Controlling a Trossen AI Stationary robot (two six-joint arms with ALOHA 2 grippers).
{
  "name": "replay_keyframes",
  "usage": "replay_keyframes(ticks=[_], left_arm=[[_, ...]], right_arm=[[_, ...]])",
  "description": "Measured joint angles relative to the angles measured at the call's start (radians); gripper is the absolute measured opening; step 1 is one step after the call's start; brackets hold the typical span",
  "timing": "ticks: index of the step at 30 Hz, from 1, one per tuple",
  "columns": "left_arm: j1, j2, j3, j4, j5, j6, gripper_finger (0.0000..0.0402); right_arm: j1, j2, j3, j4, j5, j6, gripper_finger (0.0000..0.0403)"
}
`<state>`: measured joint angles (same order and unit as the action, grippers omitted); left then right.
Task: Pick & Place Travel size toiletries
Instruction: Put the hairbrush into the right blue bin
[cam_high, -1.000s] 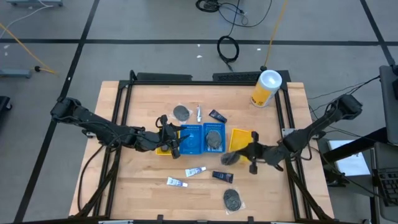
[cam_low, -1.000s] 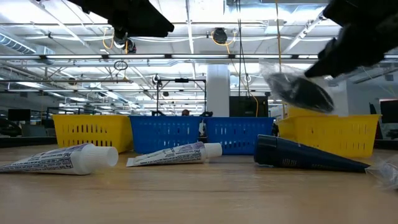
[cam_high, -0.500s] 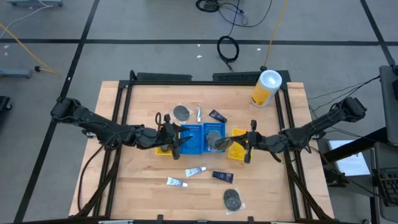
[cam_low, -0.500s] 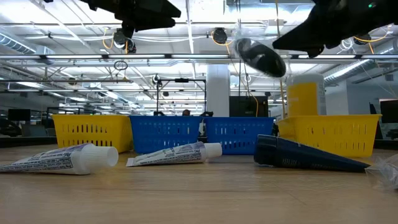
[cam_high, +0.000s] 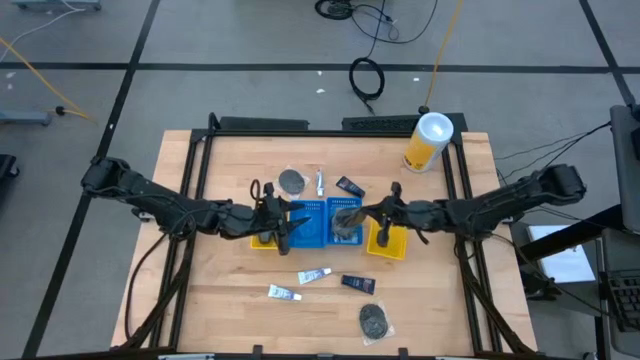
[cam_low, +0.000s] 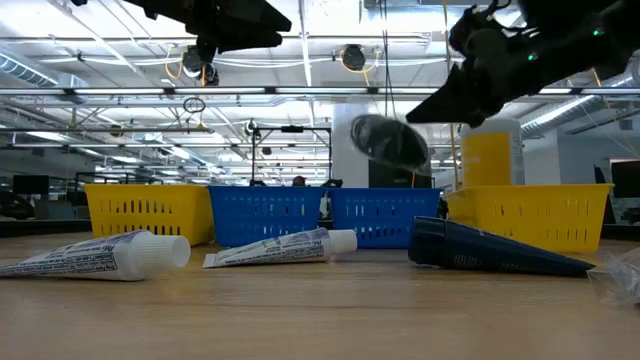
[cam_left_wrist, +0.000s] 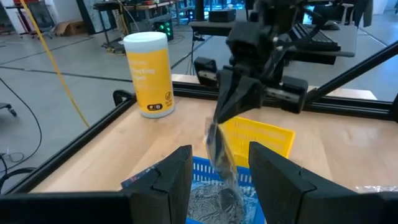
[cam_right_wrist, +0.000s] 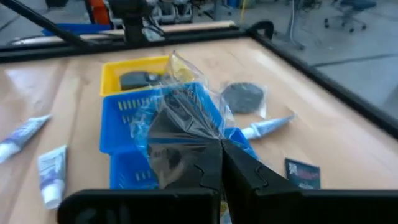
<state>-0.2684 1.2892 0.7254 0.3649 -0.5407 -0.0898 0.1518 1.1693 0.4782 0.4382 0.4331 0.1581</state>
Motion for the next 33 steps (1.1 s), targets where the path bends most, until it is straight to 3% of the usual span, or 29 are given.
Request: replay_keyframes(ticks=[17, 29, 33], left_arm=[[0.000, 0.000, 0.000, -0.024, 0.000, 0.002, 0.0159], [0.000, 0.000, 0.000, -0.024, -0.002, 0.003, 0.0159], [0.000, 0.000, 0.000, -0.024, -0.002, 0.005, 0.0159]], right_arm=[[-0.121, 0.169, 0.000, 0.133, -0.204, 0.042, 0.0000], [-0.123, 0.216, 0.000, 0.157, -0.227, 0.039, 0.0001], [-0.123, 0.216, 0.000, 0.157, -0.227, 0.015, 0.0021]])
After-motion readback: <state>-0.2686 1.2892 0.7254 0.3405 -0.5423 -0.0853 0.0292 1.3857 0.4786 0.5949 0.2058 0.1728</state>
